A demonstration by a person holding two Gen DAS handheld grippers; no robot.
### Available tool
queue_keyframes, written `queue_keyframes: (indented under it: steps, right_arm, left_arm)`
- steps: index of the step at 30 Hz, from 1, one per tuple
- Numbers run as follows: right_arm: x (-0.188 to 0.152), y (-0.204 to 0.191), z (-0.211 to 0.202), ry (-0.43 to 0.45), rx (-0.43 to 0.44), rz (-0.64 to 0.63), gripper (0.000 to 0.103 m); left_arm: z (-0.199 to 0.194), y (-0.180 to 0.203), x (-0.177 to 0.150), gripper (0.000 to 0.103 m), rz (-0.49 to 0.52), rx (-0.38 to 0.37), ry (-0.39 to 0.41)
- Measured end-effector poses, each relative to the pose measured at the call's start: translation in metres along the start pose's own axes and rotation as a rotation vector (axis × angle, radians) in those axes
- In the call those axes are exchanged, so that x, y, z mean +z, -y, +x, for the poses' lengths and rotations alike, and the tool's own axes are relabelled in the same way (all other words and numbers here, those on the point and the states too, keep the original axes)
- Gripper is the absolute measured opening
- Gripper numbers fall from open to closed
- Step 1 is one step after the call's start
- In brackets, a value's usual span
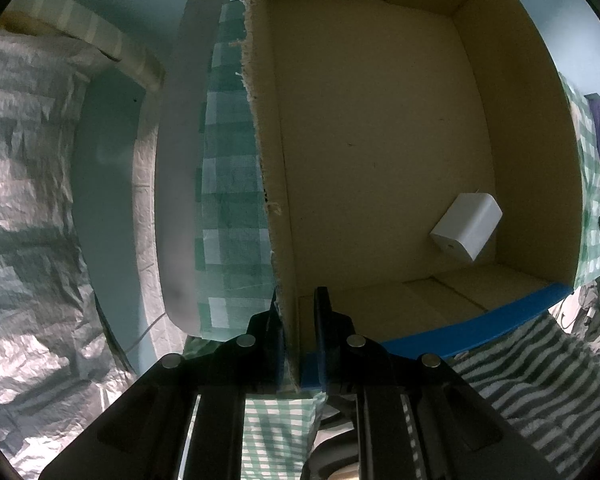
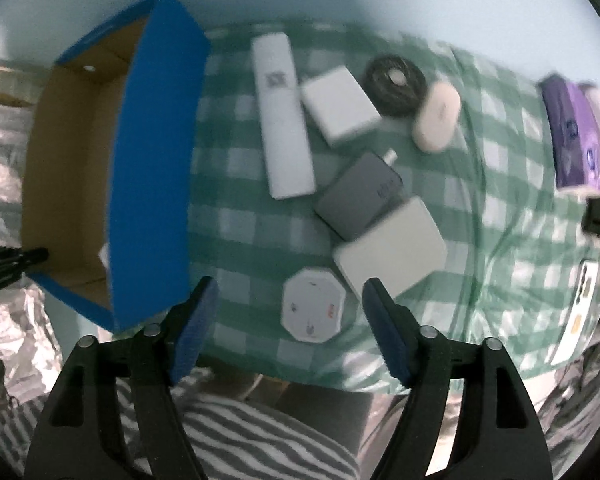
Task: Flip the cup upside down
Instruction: 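Move the right gripper back to the white octagonal adapter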
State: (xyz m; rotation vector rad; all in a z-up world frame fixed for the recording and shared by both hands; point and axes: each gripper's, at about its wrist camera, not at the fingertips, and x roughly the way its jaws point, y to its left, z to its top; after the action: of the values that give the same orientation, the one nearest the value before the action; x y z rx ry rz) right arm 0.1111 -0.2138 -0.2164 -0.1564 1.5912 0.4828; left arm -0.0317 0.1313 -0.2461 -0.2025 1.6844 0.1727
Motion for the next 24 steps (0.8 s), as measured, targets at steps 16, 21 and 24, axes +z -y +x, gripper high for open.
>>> queue_keyframes:
  steps: [16, 21, 24]
  right_arm:
    - [-0.020, 0.022, 0.069, -0.127, -0.034, 0.095, 0.078]
    - [-0.021, 0.025, 0.082, -0.154, -0.041, 0.116, 0.078]
    - [-0.022, 0.024, 0.092, -0.166, -0.046, 0.117, 0.078]
  left_arm:
    - [-0.001, 0.001, -0.001, 0.012, 0.003, 0.002, -0.001]
    - [0.000, 0.000, -0.002, 0.012, 0.005, 0.001, -0.001]
    - [-0.001, 0.000, -0.002, 0.012, 0.002, -0.001, -0.002]
